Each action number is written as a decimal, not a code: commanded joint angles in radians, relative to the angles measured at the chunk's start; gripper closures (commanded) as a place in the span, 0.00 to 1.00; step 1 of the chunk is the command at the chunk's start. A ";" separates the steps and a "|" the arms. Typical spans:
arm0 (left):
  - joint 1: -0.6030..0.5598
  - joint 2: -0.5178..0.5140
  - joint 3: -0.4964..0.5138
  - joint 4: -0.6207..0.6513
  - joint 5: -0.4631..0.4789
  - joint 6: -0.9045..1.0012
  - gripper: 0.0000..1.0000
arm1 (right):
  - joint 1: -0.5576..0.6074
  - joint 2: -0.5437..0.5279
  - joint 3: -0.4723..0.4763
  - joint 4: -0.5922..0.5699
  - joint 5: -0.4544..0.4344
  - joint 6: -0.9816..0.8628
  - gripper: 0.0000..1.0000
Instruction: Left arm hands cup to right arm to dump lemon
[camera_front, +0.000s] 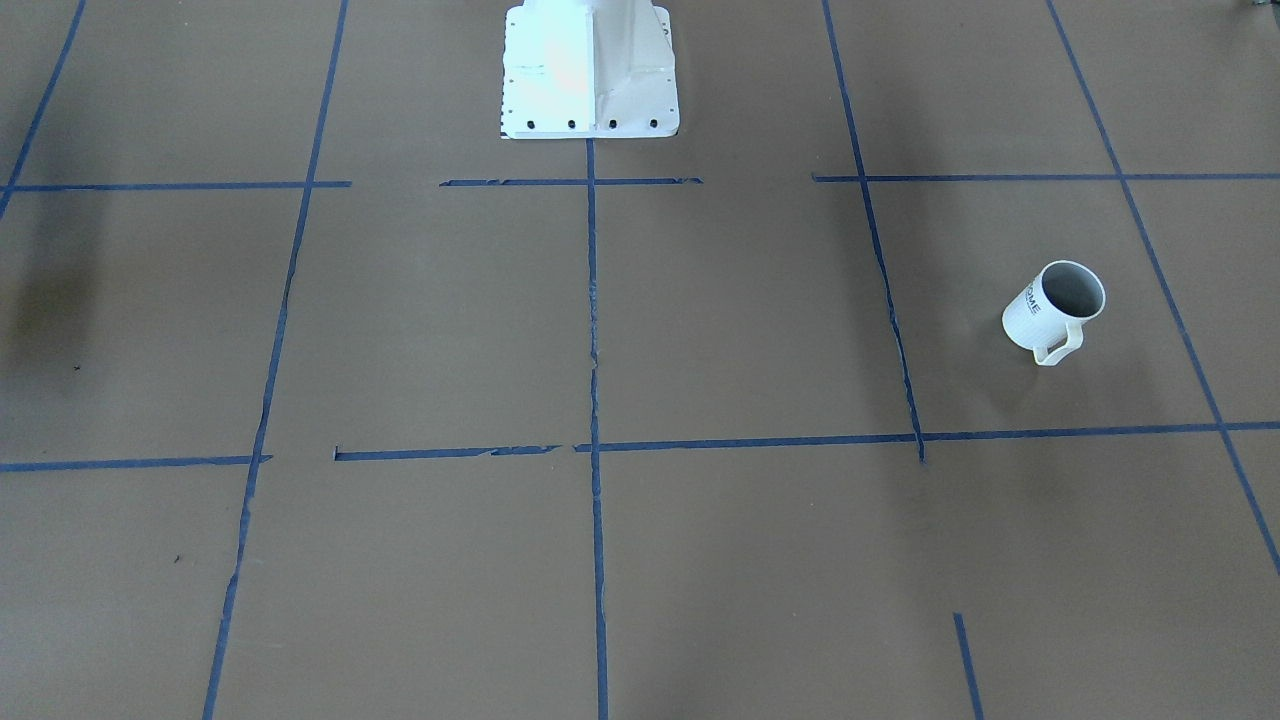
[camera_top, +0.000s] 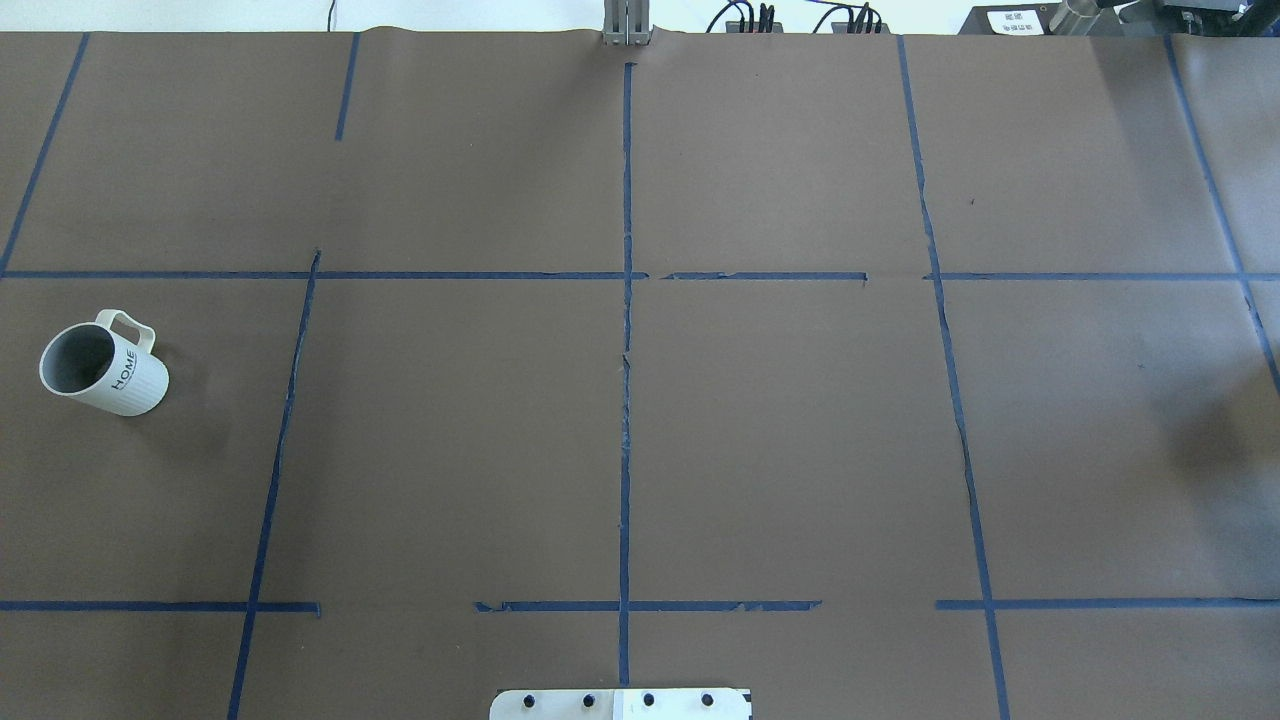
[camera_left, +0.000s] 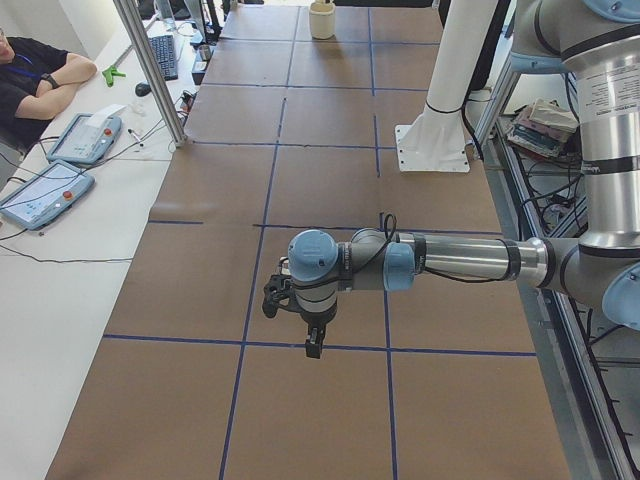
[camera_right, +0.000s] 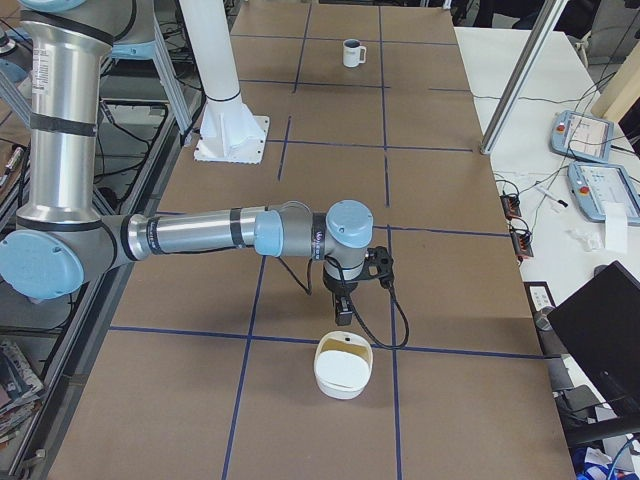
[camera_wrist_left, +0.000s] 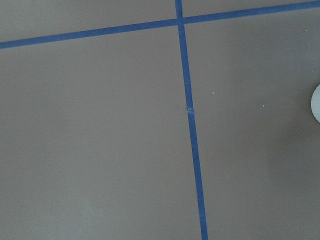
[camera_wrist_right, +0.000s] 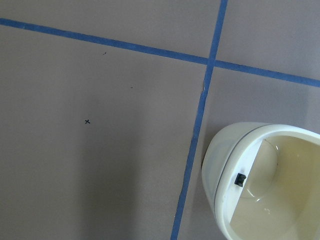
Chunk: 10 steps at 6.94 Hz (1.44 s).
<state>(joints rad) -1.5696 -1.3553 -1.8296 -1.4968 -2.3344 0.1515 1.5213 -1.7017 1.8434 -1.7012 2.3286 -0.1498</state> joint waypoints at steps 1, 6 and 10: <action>0.022 -0.036 -0.011 -0.002 -0.002 -0.003 0.00 | -0.006 0.007 -0.001 0.002 0.000 0.010 0.00; 0.060 -0.159 0.010 -0.129 -0.011 -0.074 0.00 | -0.007 0.019 0.000 0.002 0.003 0.016 0.00; 0.375 -0.146 0.032 -0.339 0.092 -0.568 0.00 | -0.007 0.017 0.000 0.000 0.006 0.016 0.00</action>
<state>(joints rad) -1.2837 -1.5035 -1.8156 -1.7704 -2.2765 -0.2837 1.5141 -1.6841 1.8449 -1.7010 2.3343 -0.1335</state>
